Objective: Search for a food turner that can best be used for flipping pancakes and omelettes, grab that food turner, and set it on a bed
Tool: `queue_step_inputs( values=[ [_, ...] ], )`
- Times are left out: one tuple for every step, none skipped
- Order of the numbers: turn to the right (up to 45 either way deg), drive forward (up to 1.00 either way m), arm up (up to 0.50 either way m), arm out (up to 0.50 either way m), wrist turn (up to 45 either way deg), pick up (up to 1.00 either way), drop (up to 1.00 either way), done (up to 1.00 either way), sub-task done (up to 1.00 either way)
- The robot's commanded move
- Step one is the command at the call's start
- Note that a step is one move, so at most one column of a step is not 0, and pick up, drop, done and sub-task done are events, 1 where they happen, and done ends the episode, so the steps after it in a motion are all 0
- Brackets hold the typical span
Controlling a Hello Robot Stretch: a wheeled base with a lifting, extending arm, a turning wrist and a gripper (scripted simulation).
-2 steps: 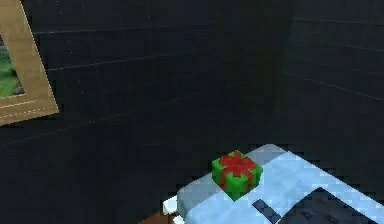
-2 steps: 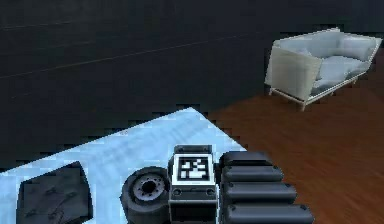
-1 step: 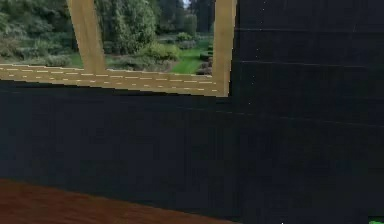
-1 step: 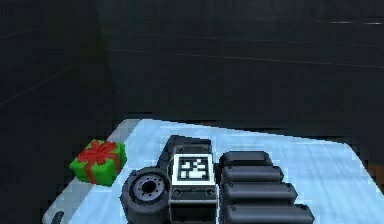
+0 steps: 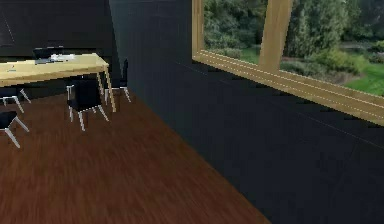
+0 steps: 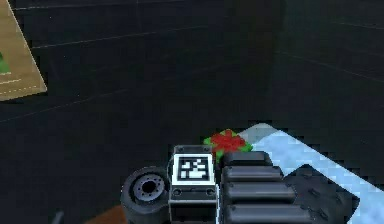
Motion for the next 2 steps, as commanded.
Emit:
queue_step_inputs(
  values=[
    [-15.0,0.0,0.0,0.0,0.0,0.0,0.0,0.0,0.0],
    [45.0,0.0,0.0,0.0,0.0,0.0,0.0,0.0,0.0]
  ],
)
